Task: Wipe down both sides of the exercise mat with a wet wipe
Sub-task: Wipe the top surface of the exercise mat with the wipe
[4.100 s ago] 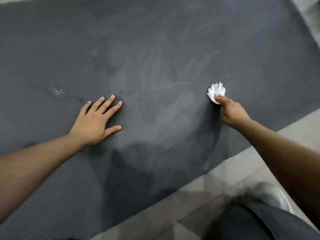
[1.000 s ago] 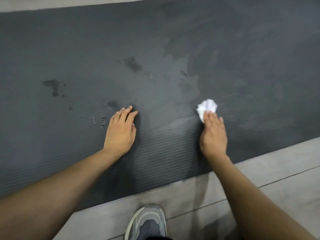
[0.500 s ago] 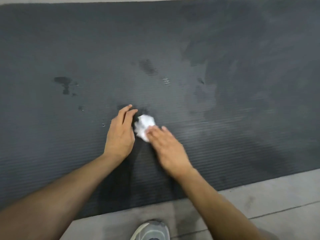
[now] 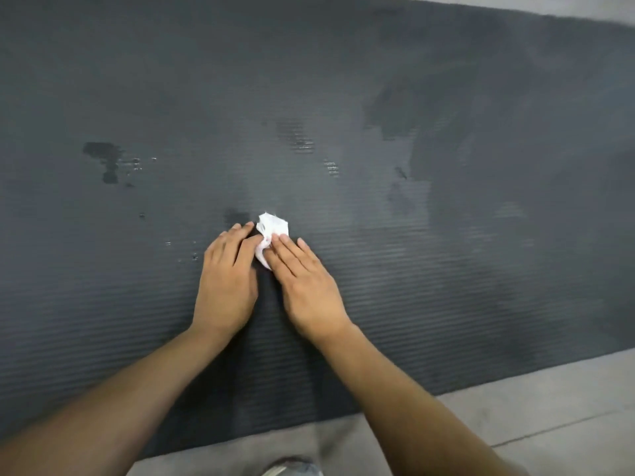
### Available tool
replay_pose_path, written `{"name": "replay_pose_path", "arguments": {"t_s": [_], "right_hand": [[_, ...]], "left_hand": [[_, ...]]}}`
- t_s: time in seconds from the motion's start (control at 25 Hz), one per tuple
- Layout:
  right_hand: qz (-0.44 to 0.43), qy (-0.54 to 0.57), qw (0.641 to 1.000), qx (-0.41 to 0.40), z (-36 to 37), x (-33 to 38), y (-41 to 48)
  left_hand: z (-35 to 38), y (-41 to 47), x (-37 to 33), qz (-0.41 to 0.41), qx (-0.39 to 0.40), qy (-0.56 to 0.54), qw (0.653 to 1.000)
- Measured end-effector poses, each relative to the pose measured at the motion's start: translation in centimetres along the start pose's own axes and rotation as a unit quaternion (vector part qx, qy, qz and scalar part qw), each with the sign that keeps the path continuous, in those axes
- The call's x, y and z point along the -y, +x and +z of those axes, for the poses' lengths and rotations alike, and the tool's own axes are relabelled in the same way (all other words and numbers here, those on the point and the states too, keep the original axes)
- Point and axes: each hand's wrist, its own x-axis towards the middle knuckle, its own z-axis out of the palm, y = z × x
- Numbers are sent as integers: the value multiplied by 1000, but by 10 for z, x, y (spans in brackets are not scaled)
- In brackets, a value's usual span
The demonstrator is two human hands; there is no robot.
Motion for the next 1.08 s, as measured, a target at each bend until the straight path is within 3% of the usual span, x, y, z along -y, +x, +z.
{"name": "replay_pose_path", "arguments": {"t_s": [0.04,0.12,0.24,0.36,0.4,0.44,0.52,0.56,0.6,0.64,0.68,0.76,0.84,0.88,1.0,1.08], "right_hand": [[-4,-15,1000,-12,-11,-23,-1],[119,-51,990,-52,-33,-87,-14],[415,-103,898,-100,-81,-177,-42],[532,-9,831,-160,-83,-152,-18],[501,40,850,-158,-75,-117,-1],[414,67,896,-144,-58,-79,16],[141,56,987,-62,-23,-14,38],[33,45,998,-14,-13,-8,43],[-16,30,999,16,-14,-24,44],[-22,2,1000,-10,-20,-55,41],[25,-20,998,-48,-32,-91,35],[213,-68,968,-113,-63,-180,16],[365,-75,922,-107,-91,-225,7],[384,-71,914,-109,-91,-225,14],[327,15,932,-155,-81,-181,41],[353,137,905,-195,-101,-169,53]], "left_hand": [[-1,-3,-3,-3,5,3,1000],[-2,-2,-5,-10,16,7,1000],[-1,-2,-5,1,30,33,999],[1,-3,-5,11,24,60,998],[1,-3,-6,8,29,64,997],[1,-3,-7,9,32,70,997],[2,0,-4,8,34,78,996],[1,1,-3,9,36,78,996],[0,1,-3,9,38,80,996],[0,-1,-3,9,39,83,996],[-1,-1,-3,9,38,86,996],[0,-1,-5,4,35,90,995],[3,-1,-9,-5,28,90,996],[5,-1,-9,-8,28,93,995],[4,-1,-8,-2,28,104,994],[3,-1,-6,0,33,112,993]]}}
